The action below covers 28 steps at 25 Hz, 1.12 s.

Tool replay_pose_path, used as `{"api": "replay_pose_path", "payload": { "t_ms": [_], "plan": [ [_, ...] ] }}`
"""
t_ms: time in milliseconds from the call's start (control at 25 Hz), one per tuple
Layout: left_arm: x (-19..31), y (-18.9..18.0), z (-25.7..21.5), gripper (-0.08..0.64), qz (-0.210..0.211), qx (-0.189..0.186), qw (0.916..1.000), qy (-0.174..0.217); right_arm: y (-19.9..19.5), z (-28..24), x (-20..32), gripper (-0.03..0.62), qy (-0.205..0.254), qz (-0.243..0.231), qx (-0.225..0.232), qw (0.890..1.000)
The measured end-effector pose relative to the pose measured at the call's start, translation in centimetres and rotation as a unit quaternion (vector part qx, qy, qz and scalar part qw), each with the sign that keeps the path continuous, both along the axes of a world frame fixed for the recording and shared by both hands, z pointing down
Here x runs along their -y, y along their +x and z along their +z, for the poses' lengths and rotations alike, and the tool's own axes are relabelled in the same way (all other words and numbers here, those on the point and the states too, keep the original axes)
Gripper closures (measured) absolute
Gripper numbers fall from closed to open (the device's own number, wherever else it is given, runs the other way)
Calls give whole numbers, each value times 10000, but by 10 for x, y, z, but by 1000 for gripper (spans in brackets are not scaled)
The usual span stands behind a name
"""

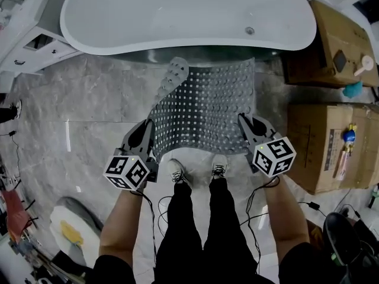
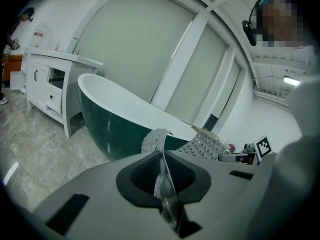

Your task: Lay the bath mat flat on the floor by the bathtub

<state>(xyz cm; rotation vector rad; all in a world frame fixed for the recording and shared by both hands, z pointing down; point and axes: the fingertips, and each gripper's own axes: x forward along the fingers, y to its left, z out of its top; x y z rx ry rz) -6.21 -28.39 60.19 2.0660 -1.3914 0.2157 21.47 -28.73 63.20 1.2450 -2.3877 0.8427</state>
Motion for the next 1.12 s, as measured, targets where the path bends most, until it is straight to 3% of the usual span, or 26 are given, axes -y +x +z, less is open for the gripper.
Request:
{"api": "replay_pose_path", "payload": {
  "t_ms": [440,840,1120],
  "plan": [
    [22,-24,147,525,-81,195,9997,126,-9,145,32,563,124,-118,-308,9994],
    [45,-45,313,525,-139,283,9994,131,-4,305,59,563,210,-167,-454,9986],
    [77,-63,395,525,-131,355,9990,218,-1,390,85,562,300,-181,-437,9984]
  ]
}}
